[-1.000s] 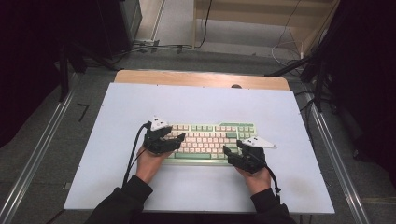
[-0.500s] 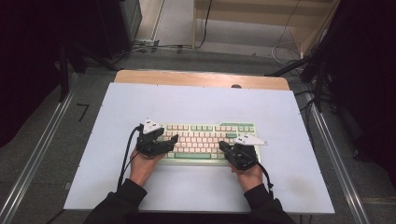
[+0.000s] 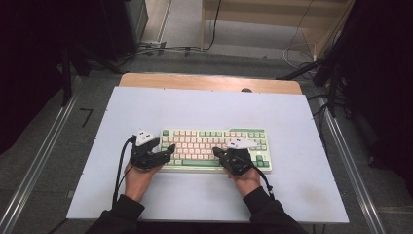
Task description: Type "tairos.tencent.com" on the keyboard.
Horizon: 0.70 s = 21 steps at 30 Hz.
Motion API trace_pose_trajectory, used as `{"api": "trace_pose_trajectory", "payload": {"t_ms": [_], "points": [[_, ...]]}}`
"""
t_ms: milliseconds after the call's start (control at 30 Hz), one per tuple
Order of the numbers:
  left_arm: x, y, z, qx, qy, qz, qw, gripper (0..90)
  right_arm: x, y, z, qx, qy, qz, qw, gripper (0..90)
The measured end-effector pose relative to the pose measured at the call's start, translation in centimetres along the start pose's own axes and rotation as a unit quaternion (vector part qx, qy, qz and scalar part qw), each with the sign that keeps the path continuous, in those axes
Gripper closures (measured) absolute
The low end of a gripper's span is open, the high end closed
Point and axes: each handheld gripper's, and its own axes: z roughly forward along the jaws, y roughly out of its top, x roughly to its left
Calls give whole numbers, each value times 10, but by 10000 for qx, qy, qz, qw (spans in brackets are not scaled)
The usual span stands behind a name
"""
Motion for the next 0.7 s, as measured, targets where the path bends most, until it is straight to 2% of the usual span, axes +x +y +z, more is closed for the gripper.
{"api": "trace_pose_trajectory", "payload": {"t_ms": [233, 700], "points": [[4, -4, -5, -2, 62, -36, 10000, 357, 8, 3, 8, 62, 117, -93, 9999, 876], [3, -4, -5, 14, 82, -22, 10000, 362, 17, 1, 16, 182, 137, -260, 9994, 875]]}}
